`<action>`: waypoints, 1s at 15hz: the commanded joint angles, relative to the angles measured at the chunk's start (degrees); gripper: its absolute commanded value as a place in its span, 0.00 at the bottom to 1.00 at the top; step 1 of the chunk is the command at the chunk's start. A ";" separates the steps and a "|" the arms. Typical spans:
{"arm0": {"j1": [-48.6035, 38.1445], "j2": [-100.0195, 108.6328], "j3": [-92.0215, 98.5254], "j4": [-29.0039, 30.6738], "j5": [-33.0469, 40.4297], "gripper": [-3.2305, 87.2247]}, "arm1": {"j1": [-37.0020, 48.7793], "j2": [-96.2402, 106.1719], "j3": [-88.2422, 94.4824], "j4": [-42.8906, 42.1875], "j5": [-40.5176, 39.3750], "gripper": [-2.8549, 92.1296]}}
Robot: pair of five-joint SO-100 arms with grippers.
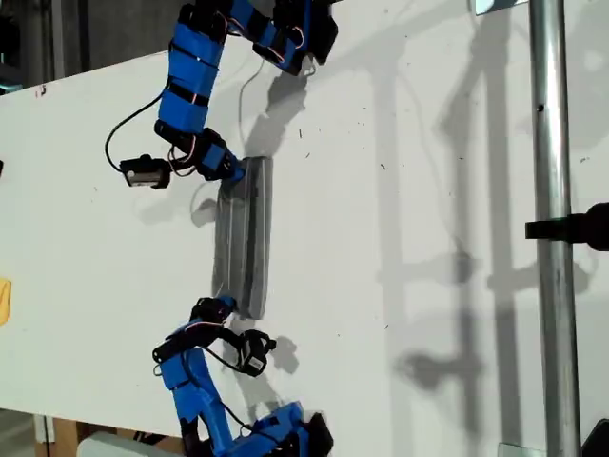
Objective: Grasp corners of a towel and fold twice.
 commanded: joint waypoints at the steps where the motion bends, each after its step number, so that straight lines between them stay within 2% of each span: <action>1: 1.76 0.88 2.64 -1.67 -2.11 0.00 | -1.41 -0.97 1.58 -2.37 1.93 0.03; 6: 2.99 -0.26 8.44 -6.50 -4.48 0.00 | -3.96 -5.98 2.29 -4.22 4.75 0.03; 9: 1.14 -4.75 8.09 -6.33 -4.04 0.01 | -1.76 -9.05 2.29 -3.78 5.45 0.03; 10: -0.09 -4.13 7.82 -4.48 -4.66 0.16 | -1.05 -7.65 2.20 -1.67 5.80 0.16; 11: -1.76 -2.11 7.38 -1.23 -5.36 0.25 | -0.44 -4.75 1.93 1.23 5.98 0.28; 12: -3.52 2.20 7.73 1.93 -5.71 0.30 | 0.26 -0.44 1.93 4.39 6.15 0.35; 13: -4.92 6.42 6.86 6.42 -4.13 0.35 | 1.05 4.57 1.93 8.09 6.33 0.37; 14: -5.98 11.16 5.98 11.25 -3.43 0.36 | 2.11 10.37 2.46 12.30 7.29 0.38; 15: -6.42 17.84 6.94 14.77 -6.06 0.37 | 3.34 16.61 4.04 15.38 8.44 0.38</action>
